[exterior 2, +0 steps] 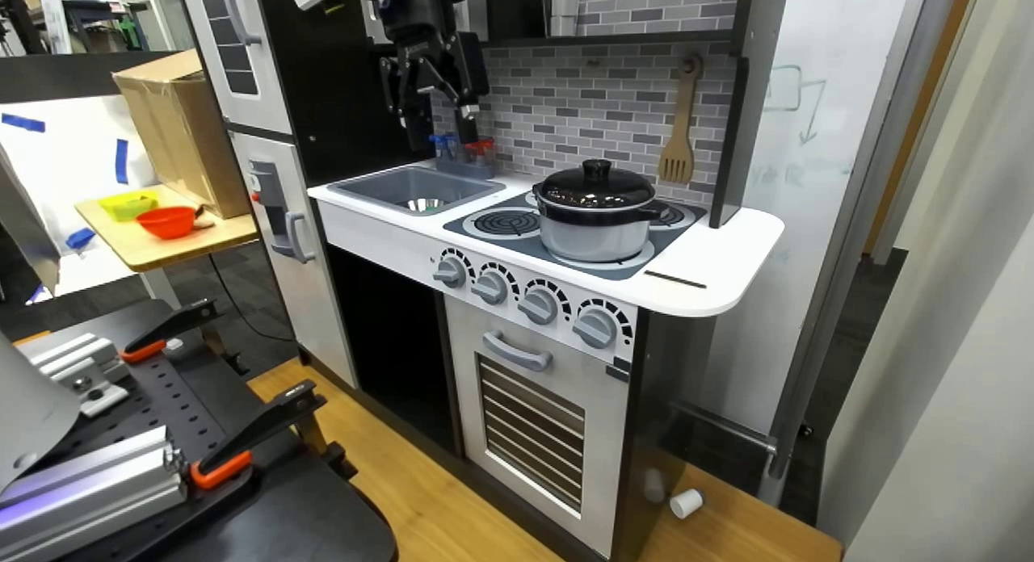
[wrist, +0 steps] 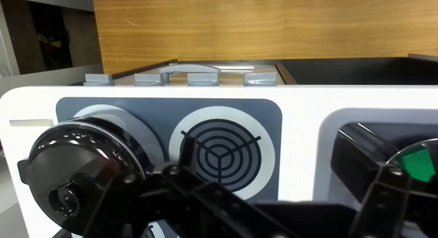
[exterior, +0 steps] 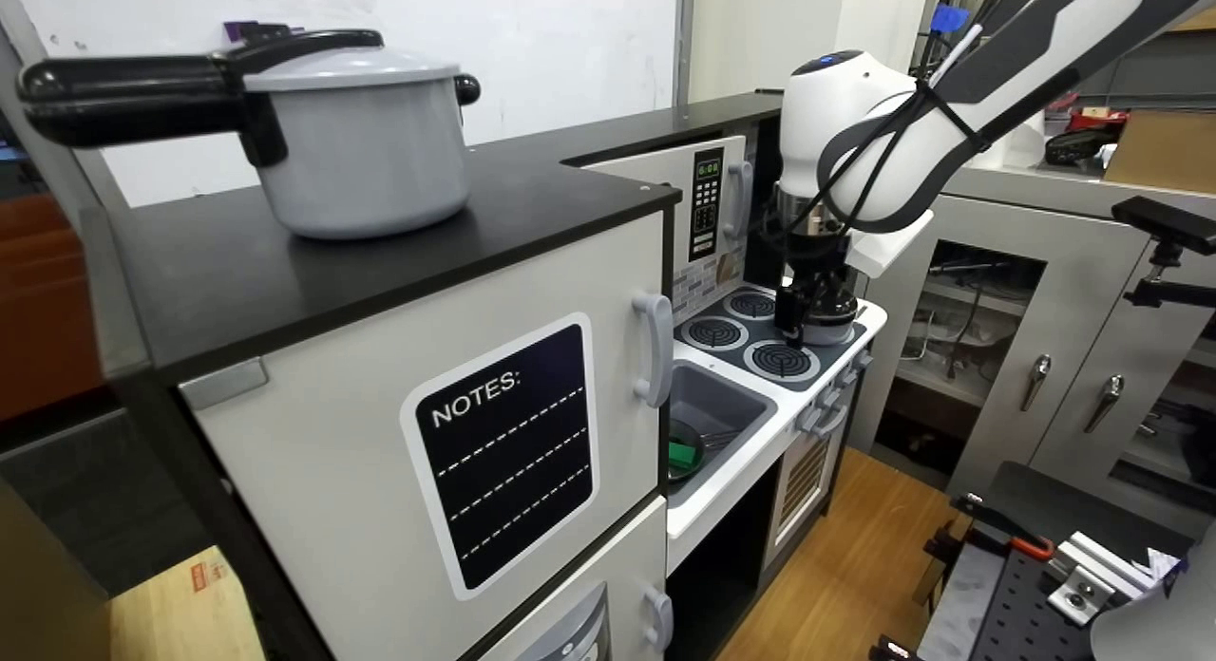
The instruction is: Place the black lid on top of the grey pot on the stove, remove the green block from the silver pan in the sink and set it on the stove then place it back on the pan
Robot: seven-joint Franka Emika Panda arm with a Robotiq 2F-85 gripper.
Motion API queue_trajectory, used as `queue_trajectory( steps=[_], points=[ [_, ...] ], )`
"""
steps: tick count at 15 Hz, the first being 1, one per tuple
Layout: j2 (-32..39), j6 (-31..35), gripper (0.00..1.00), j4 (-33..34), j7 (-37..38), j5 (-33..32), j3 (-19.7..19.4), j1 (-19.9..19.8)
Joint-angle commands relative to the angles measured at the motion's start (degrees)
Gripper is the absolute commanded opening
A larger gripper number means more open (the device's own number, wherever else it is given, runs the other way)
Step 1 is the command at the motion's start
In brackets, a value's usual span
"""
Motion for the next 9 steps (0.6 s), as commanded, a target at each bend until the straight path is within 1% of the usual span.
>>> queue_trajectory(
  steps=[1,5,9],
  points=[
    [-1.02,1.41,1.00,-0.81,-2.62,-0.54,0.92,0.97],
    [-1.17,1.75,1.00,-0.88,-5.87,1.26,2.12,3.18],
    [-1.03,2.24,1.00,-0.82,-7.32,0.70,2.65,4.07]
  ],
)
